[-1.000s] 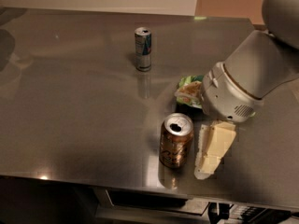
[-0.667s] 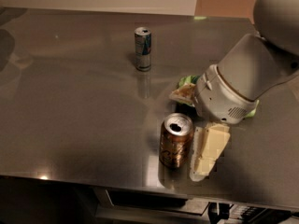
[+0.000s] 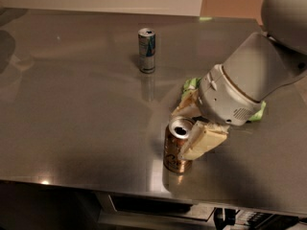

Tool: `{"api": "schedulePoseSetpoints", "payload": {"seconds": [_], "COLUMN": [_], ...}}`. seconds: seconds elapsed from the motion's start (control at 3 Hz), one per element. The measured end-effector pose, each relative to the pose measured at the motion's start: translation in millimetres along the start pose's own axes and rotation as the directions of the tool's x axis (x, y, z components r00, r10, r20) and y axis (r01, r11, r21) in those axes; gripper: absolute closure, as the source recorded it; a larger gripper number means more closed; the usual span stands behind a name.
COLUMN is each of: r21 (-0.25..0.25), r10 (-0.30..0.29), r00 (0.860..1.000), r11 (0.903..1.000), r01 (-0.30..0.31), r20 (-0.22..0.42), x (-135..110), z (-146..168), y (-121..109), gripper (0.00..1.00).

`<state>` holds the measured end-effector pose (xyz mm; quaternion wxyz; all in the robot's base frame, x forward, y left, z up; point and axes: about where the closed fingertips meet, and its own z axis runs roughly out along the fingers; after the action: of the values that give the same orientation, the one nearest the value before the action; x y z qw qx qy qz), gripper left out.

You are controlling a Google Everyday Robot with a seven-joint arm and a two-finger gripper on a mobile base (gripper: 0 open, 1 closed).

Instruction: Move orange can near green rice chip bag

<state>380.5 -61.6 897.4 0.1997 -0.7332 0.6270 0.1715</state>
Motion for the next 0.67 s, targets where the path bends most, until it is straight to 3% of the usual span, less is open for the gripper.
{"api": "schedulePoseSetpoints", "payload": {"seconds": [0.33, 0.67], "r21": [0.007, 0.058], "r10": [-0.008, 0.019], "r00": [1.0, 1.0], "r11": [0.9999, 0.9981], "r01": [0.008, -0.019], "r20": [0.012, 0.005], "x": [-4, -1], "z": [-7, -25], "y": [2, -1], "gripper": [0.65, 0.88]}}
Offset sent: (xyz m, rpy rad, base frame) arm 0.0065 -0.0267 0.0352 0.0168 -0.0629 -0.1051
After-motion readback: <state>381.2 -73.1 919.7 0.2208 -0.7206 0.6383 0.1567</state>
